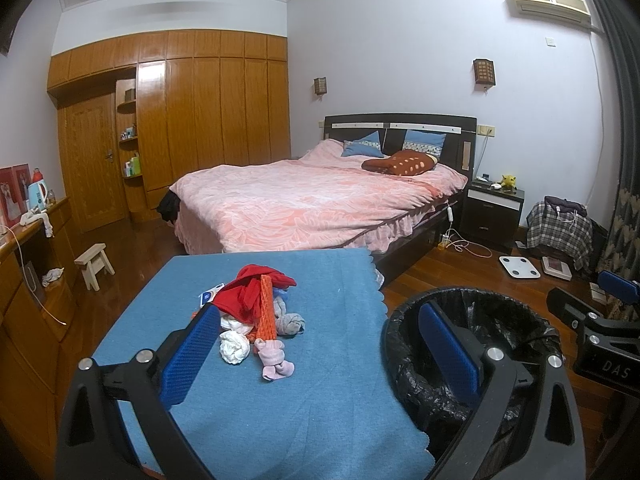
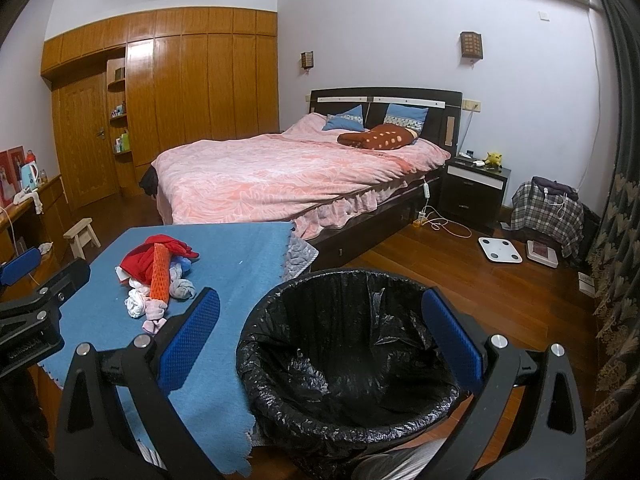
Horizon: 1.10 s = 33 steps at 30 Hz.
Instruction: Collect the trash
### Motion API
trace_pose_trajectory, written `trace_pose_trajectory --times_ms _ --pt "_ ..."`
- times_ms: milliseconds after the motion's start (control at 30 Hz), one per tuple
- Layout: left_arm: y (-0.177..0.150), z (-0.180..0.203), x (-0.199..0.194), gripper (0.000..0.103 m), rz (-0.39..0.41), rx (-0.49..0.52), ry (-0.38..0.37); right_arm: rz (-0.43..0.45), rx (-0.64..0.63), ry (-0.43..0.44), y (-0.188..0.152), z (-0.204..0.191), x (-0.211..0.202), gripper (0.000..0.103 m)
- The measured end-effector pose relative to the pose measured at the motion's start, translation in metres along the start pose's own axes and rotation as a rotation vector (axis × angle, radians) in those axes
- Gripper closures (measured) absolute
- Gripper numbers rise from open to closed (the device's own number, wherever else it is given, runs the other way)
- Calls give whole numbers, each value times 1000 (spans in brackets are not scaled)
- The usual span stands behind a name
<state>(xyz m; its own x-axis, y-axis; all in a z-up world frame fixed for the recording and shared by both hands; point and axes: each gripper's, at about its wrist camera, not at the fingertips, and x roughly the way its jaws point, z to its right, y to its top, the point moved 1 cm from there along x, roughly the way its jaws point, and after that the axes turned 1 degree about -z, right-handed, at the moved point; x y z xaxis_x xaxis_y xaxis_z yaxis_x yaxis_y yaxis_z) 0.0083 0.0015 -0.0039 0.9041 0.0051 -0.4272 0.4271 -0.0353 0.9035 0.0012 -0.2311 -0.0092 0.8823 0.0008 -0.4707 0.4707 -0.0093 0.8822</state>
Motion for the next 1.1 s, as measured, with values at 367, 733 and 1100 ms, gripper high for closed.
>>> trace_pose_trajectory --times_ms 367,733,1100 --pt "-1 -2 0 6 -1 -1 1 -3 0 1 0 0 0 5" --pt "-1 -1 0 6 -1 0 1 -6 1 2 0 0 0 5" --pt "-1 -2 0 6 -3 0 0 -10 0 1 -3 -3 2 5"
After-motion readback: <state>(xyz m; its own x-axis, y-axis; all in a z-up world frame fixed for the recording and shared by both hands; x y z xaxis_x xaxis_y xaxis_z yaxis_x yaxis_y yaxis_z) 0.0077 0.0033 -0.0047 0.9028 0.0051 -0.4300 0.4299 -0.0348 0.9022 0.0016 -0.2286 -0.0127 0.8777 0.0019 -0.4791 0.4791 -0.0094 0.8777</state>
